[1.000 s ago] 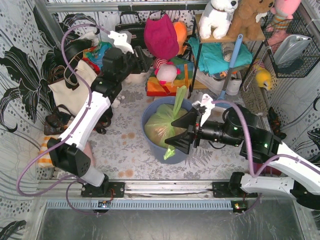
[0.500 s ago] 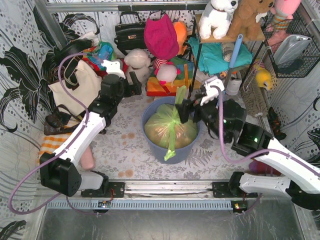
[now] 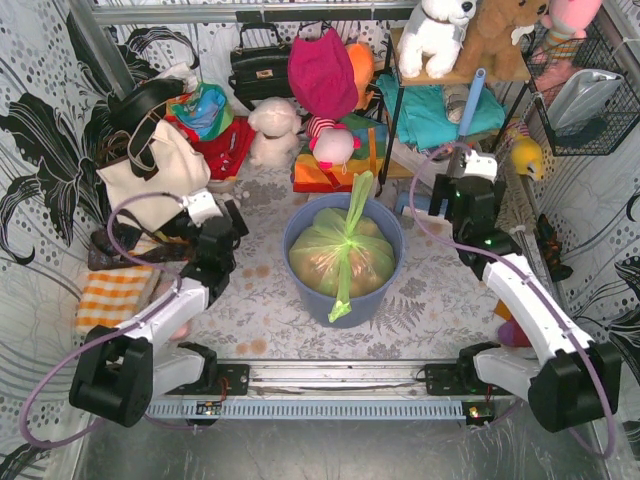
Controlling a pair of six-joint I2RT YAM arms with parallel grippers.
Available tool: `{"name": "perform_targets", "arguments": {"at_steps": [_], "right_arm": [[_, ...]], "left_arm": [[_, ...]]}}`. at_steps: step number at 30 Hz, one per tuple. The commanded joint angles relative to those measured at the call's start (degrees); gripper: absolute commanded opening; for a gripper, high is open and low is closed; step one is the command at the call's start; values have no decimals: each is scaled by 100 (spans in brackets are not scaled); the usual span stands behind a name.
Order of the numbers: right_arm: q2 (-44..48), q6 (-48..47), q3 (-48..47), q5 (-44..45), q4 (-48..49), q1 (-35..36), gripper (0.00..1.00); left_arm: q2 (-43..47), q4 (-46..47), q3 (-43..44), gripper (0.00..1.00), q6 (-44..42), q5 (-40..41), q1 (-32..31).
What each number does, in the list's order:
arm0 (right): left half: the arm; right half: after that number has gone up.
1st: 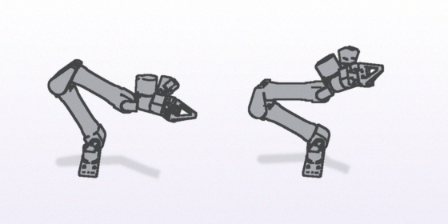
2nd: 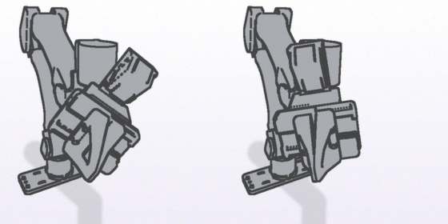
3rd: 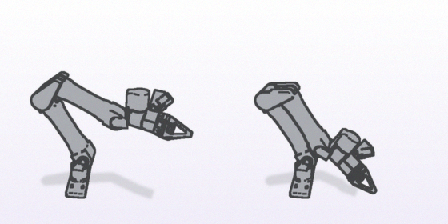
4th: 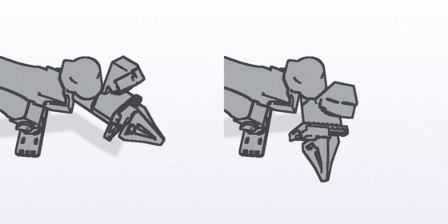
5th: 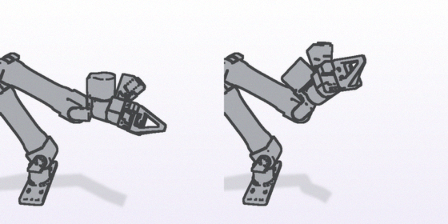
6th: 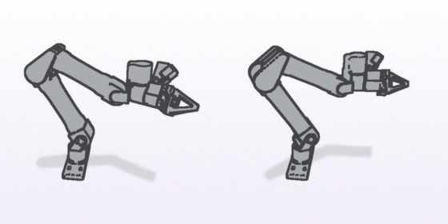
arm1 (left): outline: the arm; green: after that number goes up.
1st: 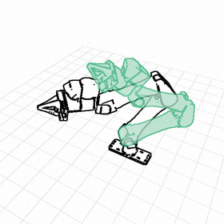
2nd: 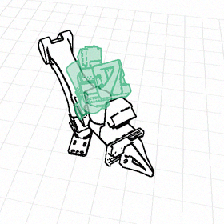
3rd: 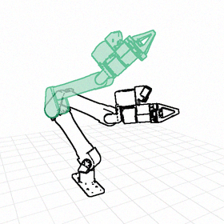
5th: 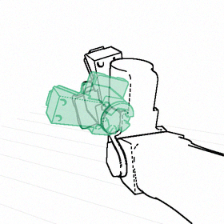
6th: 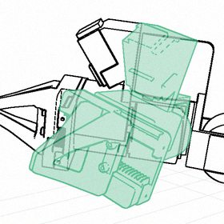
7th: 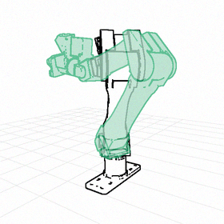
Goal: Tie the trash bag
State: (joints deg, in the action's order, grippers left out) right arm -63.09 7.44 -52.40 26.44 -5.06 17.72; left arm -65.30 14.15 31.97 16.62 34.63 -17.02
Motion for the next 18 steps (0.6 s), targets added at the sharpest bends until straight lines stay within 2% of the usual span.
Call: {"name": "perform_targets", "arguments": {"at_steps": [1, 4, 8, 10, 12, 13, 15, 18], "right_arm": [[-174, -262, 1114, 621, 1806, -590, 97], [-454, -575, 2271, 849, 3564, -774, 97], [-1138, -574, 2957, 924, 4645, -931, 97], [-1433, -622, 3215, 843, 5208, -965, 97], [-1724, -732, 3428, 686, 5814, -1019, 97], [-1725, -699, 3375, 517, 5665, -1039, 97], [-1844, -833, 3504, 213, 6223, -1072, 97], [-2259, -997, 3613, -142, 6942, -1170, 97]], "left_arm": [[-32, 2383, -1033, 98, -678, 1125, 53], [-420, 3223, -1424, 98, -1061, 1045, 86], [-1040, 4672, -1877, 98, -1346, 462, 194], [-1181, 4703, -1805, 98, -1394, 105, 241], [-1456, 5178, -1897, 98, -1399, -375, 380], [-1628, 5393, -1911, 98, -1447, -561, 444], [-1555, 5022, -1816, 98, -1297, -801, 557], [-1611, 5097, -1850, 98, -1191, -1479, 847]]}}
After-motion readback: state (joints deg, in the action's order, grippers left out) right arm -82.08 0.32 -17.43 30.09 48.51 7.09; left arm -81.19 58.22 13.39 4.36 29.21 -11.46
